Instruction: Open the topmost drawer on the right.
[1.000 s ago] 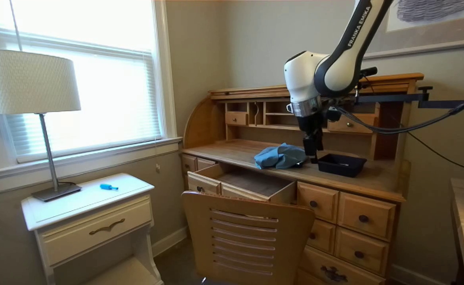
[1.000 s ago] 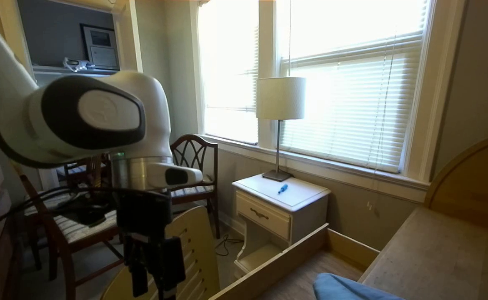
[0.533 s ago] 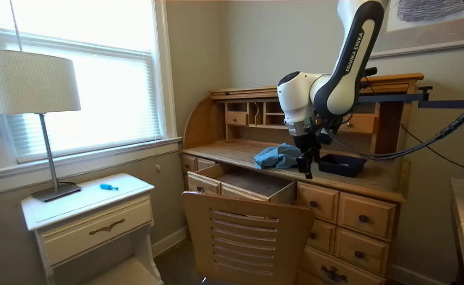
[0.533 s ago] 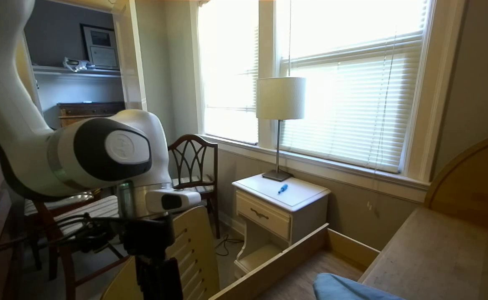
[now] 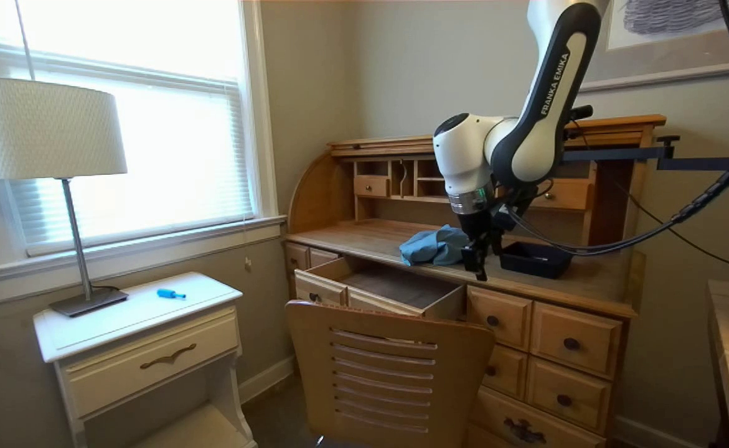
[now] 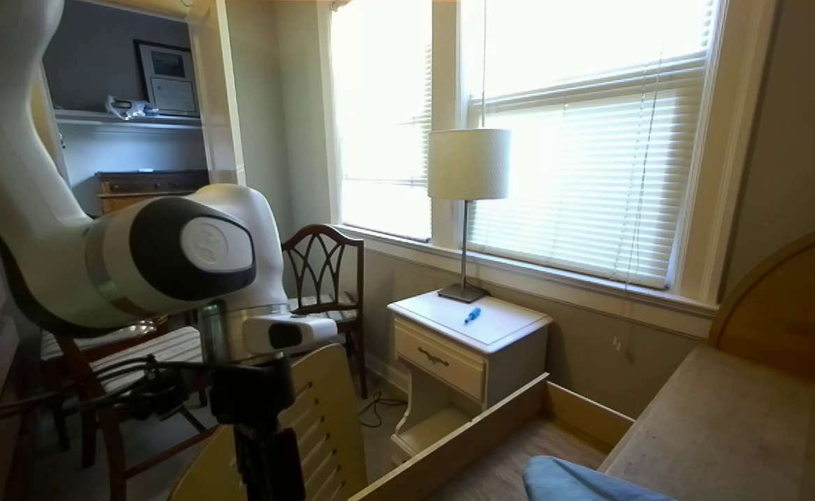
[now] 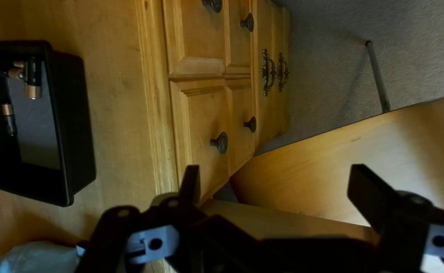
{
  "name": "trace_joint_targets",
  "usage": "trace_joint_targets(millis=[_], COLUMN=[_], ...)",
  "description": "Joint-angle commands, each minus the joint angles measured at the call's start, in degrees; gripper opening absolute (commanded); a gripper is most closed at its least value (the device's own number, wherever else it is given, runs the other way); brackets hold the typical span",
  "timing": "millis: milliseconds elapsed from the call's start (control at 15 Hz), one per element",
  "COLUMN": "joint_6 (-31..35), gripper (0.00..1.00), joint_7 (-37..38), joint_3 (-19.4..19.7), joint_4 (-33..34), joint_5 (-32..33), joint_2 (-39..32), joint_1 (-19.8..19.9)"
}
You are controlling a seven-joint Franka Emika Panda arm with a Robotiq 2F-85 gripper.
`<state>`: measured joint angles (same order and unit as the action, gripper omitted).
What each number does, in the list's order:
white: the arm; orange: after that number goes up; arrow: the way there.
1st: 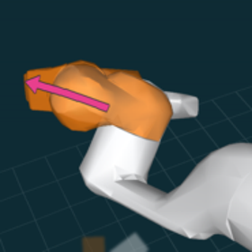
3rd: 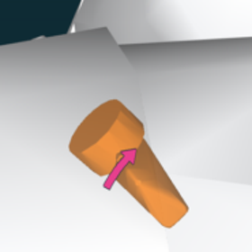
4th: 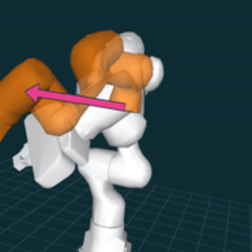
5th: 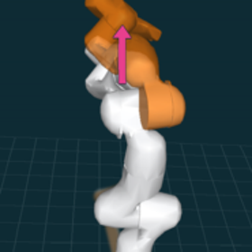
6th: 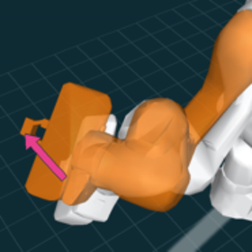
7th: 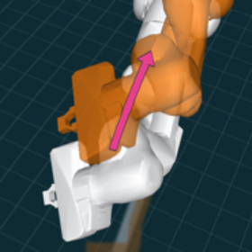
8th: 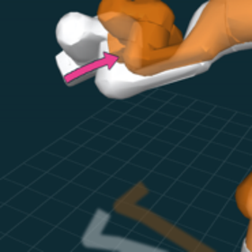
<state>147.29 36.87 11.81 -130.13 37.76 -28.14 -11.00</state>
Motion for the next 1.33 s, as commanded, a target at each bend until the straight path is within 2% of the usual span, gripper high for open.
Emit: trace_joint_targets(millis=[0, 333, 600, 867, 1067, 1133, 1200, 1267], joint_6=[0.63, -0.15, 1.11, -1.11, -3.55, -4.53, -2.51, -3.11], gripper=[1.00, 1.00, 1.00, 1.00, 1.00, 1.00, 1.00, 1.00], joint_7=[7.28, 11.88, 12.16, 12.64, 12.98, 10.55, 11.41, 11.32], joint_3=[2.43, 3.41, 4.38, 5.34, 5.34, 3.88, 4.36, 4.01], joint_4=[3.85, 10.53, 15.93, 20.94, 24.02, 24.05, 22.02, 22.75], joint_5=[4.72, 8.57, 12.16, 12.78, 11.08, 10.46, 11.16, 11.08], joint_2=[-5.76, -16.08, -24.03, -30.47, -33.68, -33.60, -31.93, -32.63], joint_1=[-4.17, -6.90, -7.75, -8.55, -8.73, -7.88, -7.28, -7.28])
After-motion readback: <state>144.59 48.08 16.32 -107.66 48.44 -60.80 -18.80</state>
